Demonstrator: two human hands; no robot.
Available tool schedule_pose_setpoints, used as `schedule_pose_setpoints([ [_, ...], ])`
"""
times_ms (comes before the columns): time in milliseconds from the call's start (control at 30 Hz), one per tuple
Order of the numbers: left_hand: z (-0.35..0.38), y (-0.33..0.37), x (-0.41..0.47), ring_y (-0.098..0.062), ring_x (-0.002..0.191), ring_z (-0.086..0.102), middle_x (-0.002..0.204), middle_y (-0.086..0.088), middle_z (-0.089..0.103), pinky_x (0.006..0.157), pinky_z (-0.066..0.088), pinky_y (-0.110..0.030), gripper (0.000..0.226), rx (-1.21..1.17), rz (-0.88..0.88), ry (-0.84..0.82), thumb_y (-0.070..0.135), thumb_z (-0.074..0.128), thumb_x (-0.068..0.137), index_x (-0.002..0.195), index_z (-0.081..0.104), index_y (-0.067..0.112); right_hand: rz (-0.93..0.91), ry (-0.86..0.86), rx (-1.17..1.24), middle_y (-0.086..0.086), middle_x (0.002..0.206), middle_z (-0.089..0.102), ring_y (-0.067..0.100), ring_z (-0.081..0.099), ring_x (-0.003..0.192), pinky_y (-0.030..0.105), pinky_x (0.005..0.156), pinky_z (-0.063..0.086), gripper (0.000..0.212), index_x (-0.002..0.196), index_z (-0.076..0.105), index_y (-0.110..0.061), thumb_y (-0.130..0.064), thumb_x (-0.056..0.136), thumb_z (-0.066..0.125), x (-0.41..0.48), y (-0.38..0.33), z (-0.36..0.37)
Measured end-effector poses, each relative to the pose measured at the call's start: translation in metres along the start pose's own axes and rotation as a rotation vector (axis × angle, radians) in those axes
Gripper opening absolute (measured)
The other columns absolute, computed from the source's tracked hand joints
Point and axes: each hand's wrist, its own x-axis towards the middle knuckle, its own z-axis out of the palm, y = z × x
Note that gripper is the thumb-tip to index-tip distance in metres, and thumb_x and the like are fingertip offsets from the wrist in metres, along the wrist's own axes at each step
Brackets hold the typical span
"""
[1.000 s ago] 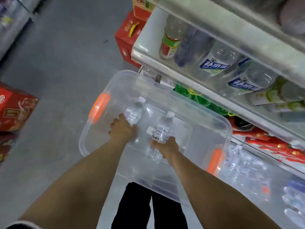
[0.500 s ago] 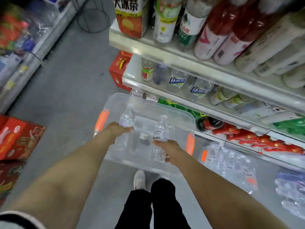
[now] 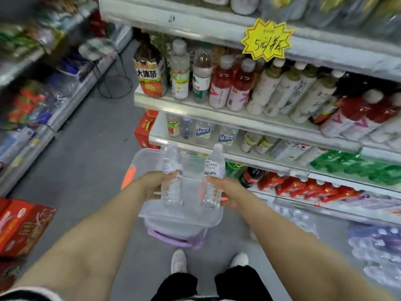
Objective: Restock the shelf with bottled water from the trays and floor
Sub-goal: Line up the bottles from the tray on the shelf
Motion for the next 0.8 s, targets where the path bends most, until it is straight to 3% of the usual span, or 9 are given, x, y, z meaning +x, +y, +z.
schedule_pose_setpoints([
  [100,0.030,0.023,-0.021,-0.026,0.108,0.066,0.117,-0.008,0.071,0.094,0.052,-0.040,0.042,-0.010,0.111,-0.008,0.038,0.073,0.088,0.124,0.065,0.019,-0.085,-0.032,0.020,0.009,0.087,0.073,0.018,0.072,0.063,0.031,0.053,0.059,0.032,0.114,0.067,-0.006,-0.018,0.087,0.078,-0.031,-0.025,-0.036],
  [200,0.067,0.050,-0.046,-0.024,0.105,0.066,0.113,-0.006,0.071,0.090,0.053,-0.038,0.037,-0.034,0.241,-0.026,0.035,0.071,0.090,0.123,0.063,0.020,-0.214,-0.054,0.007,0.007,0.096,0.078,0.025,0.073,0.086,0.048,0.090,0.059,0.056,0.117,0.069,-0.010,-0.026,0.067,0.088,-0.060,-0.053,-0.079],
  [267,0.097,0.066,-0.062,-0.024,0.102,0.066,0.109,-0.005,0.071,0.089,0.054,-0.039,0.038,-0.056,0.319,-0.039,0.034,0.072,0.090,0.123,0.062,0.020,-0.298,-0.058,0.006,0.004,0.098,0.078,0.026,0.071,0.098,0.053,0.101,0.052,0.051,0.116,0.068,-0.016,-0.027,0.069,0.087,-0.083,-0.072,-0.111],
  [333,0.128,0.081,-0.078,-0.024,0.098,0.066,0.104,-0.004,0.072,0.085,0.054,-0.039,0.039,-0.094,0.384,-0.046,0.032,0.072,0.089,0.125,0.063,0.019,-0.354,-0.053,-0.018,0.005,0.106,0.078,0.027,0.070,0.105,0.051,0.097,0.054,0.057,0.123,0.065,-0.017,-0.031,0.072,0.086,-0.106,-0.086,-0.141],
  [467,0.200,0.109,-0.115,-0.021,0.089,0.067,0.101,-0.006,0.073,0.074,0.053,-0.034,0.043,-0.175,0.492,-0.059,0.032,0.071,0.088,0.124,0.062,0.012,-0.484,-0.090,-0.047,0.002,0.104,0.078,0.020,0.072,0.096,0.036,0.075,0.056,0.036,0.125,0.065,-0.017,-0.023,0.091,0.073,-0.158,-0.106,-0.204],
  [567,0.254,0.129,-0.142,-0.022,0.091,0.072,0.099,-0.008,0.077,0.072,0.058,-0.034,0.051,-0.283,0.586,-0.115,0.031,0.078,0.080,0.122,0.063,0.007,-0.590,-0.106,-0.065,0.006,0.114,0.076,0.022,0.072,0.100,0.041,0.086,0.058,0.035,0.122,0.068,-0.015,-0.022,0.088,0.075,-0.193,-0.120,-0.252],
  [633,0.284,0.143,-0.159,-0.028,0.107,0.069,0.113,-0.011,0.073,0.086,0.059,-0.042,0.080,-0.340,0.649,-0.128,0.037,0.091,0.063,0.130,0.060,0.005,-0.662,-0.122,-0.086,0.007,0.119,0.075,0.022,0.073,0.101,0.041,0.085,0.060,0.036,0.123,0.070,-0.016,-0.022,0.087,0.075,-0.216,-0.133,-0.279],
  [667,0.298,0.150,-0.168,-0.031,0.114,0.066,0.119,-0.014,0.071,0.094,0.055,-0.047,0.084,-0.359,0.677,-0.139,0.037,0.092,0.060,0.131,0.061,0.005,-0.700,-0.125,-0.097,0.006,0.118,0.075,0.021,0.074,0.100,0.040,0.082,0.061,0.034,0.122,0.071,-0.017,-0.022,0.089,0.074,-0.227,-0.141,-0.291],
  [800,0.342,0.181,-0.210,-0.033,0.109,0.067,0.118,-0.018,0.071,0.097,0.053,-0.051,0.067,-0.367,0.803,-0.203,0.030,0.083,0.069,0.127,0.063,0.004,-0.833,-0.156,-0.097,0.008,0.123,0.073,0.029,0.068,0.116,0.052,0.097,0.056,0.041,0.129,0.067,-0.017,-0.024,0.089,0.075,-0.264,-0.176,-0.325],
])
